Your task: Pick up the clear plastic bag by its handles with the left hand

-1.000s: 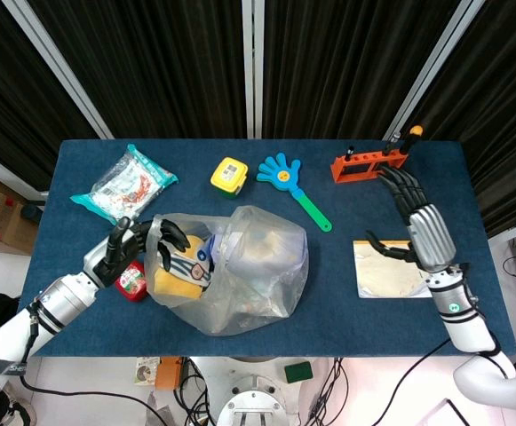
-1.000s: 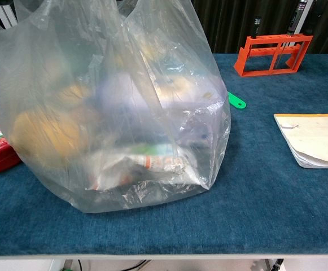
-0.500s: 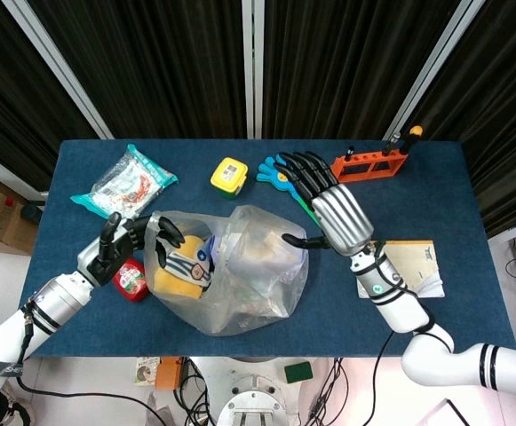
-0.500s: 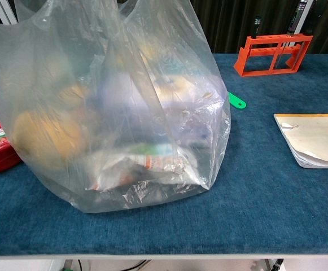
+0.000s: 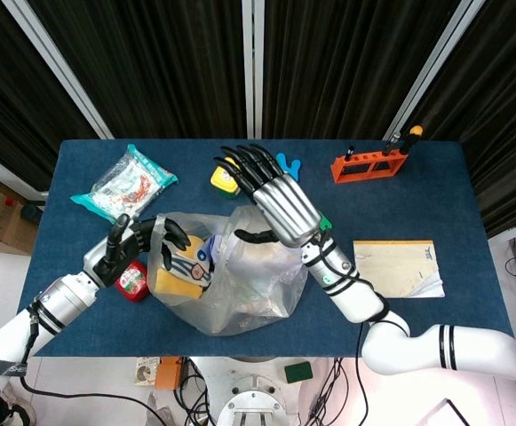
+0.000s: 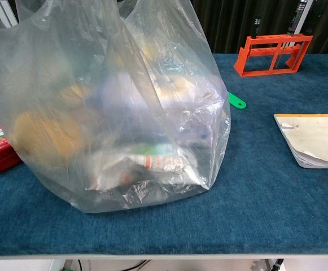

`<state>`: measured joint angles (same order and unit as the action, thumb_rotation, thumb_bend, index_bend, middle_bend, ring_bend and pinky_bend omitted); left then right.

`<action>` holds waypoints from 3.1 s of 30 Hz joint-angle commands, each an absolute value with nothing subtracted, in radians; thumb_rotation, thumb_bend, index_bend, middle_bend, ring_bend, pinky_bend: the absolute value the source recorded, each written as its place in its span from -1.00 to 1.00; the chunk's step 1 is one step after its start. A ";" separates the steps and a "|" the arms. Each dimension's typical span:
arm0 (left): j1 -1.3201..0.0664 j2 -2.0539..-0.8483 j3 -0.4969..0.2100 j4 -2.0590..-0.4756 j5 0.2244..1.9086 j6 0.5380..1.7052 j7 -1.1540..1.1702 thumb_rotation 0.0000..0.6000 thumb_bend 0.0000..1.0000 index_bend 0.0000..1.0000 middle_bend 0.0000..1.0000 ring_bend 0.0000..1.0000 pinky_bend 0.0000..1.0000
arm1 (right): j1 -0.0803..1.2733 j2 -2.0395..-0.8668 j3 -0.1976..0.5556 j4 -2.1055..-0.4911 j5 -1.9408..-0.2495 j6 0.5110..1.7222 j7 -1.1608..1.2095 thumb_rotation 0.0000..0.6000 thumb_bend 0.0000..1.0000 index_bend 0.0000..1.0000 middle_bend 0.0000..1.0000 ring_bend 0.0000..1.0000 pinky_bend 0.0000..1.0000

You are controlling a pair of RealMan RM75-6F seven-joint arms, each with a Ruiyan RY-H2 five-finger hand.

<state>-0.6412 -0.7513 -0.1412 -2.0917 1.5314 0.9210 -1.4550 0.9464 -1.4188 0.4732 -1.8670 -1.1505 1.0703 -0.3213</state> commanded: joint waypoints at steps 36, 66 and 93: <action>-0.648 -0.852 -0.178 -2.161 1.420 0.930 -1.444 -1.00 -0.94 -0.32 -0.31 -0.33 0.03 | 1.199 -1.533 0.548 -1.814 -1.026 1.128 -0.512 1.00 -0.60 -1.00 -1.00 -1.00 -1.00; -0.622 -0.920 -0.261 -2.220 1.347 0.921 -1.415 -0.73 -0.94 -0.38 -0.35 -0.36 0.00 | 1.250 -1.498 0.538 -1.837 -0.988 1.171 -0.571 1.00 -0.59 -1.00 -1.00 -1.00 -1.00; -0.588 -1.007 -0.324 -2.276 1.254 0.944 -1.240 -0.54 -0.94 -0.63 -0.59 -0.62 -0.30 | 1.272 -1.484 0.532 -1.833 -0.996 1.197 -0.575 1.00 -0.59 -1.00 -1.00 -1.00 -1.00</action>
